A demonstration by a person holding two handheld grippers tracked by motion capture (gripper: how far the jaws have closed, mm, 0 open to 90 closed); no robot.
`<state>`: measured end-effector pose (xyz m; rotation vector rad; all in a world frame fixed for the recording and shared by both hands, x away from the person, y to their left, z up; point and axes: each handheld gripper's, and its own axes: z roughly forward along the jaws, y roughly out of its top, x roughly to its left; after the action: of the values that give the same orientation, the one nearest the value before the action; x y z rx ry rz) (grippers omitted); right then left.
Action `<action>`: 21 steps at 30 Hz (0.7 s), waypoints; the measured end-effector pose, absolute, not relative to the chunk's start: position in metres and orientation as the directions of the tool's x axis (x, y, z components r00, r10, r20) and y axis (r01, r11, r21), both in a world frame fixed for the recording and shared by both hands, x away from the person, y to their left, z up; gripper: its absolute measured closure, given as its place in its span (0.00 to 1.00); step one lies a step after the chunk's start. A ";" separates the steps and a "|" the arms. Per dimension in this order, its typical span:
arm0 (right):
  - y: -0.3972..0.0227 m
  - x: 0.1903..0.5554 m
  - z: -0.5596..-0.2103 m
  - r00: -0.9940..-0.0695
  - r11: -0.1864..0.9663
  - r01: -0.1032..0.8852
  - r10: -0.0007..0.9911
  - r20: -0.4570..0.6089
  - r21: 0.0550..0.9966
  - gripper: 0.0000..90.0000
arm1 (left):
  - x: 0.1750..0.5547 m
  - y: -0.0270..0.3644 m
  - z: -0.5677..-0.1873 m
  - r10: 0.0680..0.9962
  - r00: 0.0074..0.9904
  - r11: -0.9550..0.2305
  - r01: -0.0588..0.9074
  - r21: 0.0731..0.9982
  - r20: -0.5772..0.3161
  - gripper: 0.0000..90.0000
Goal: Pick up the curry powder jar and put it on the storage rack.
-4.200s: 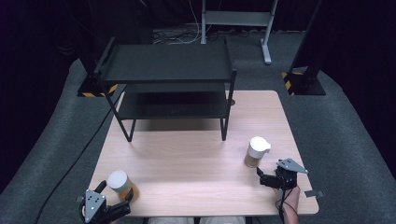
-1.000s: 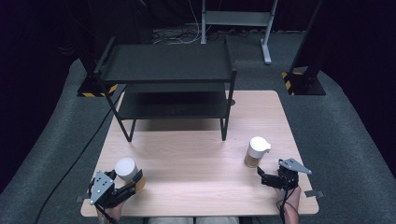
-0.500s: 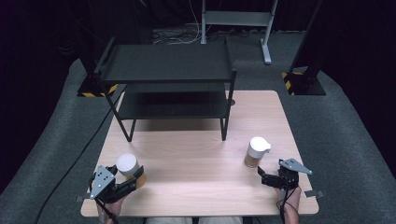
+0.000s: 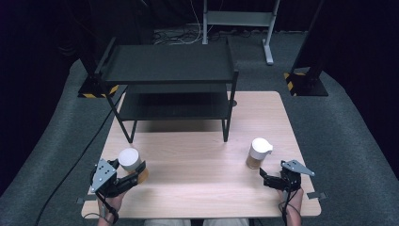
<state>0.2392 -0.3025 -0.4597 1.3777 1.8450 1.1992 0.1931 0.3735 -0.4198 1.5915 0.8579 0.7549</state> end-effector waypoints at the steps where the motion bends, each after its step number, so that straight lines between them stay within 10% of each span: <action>1: -0.303 0.239 -0.460 -0.333 0.082 0.460 0.939 0.086 0.884 0.00 | 0.193 0.373 -0.420 0.847 0.531 -0.114 0.134 0.984 0.026 0.39; 21: -0.303 0.239 -0.460 -0.335 0.081 0.459 0.938 0.088 0.885 0.00 | 0.211 0.373 -0.405 0.823 0.567 -0.124 0.130 0.984 0.029 0.39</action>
<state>0.2392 -0.3032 -0.4599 1.3759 1.8461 1.2035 0.2113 0.3733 -0.4046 1.6097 0.8204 0.7252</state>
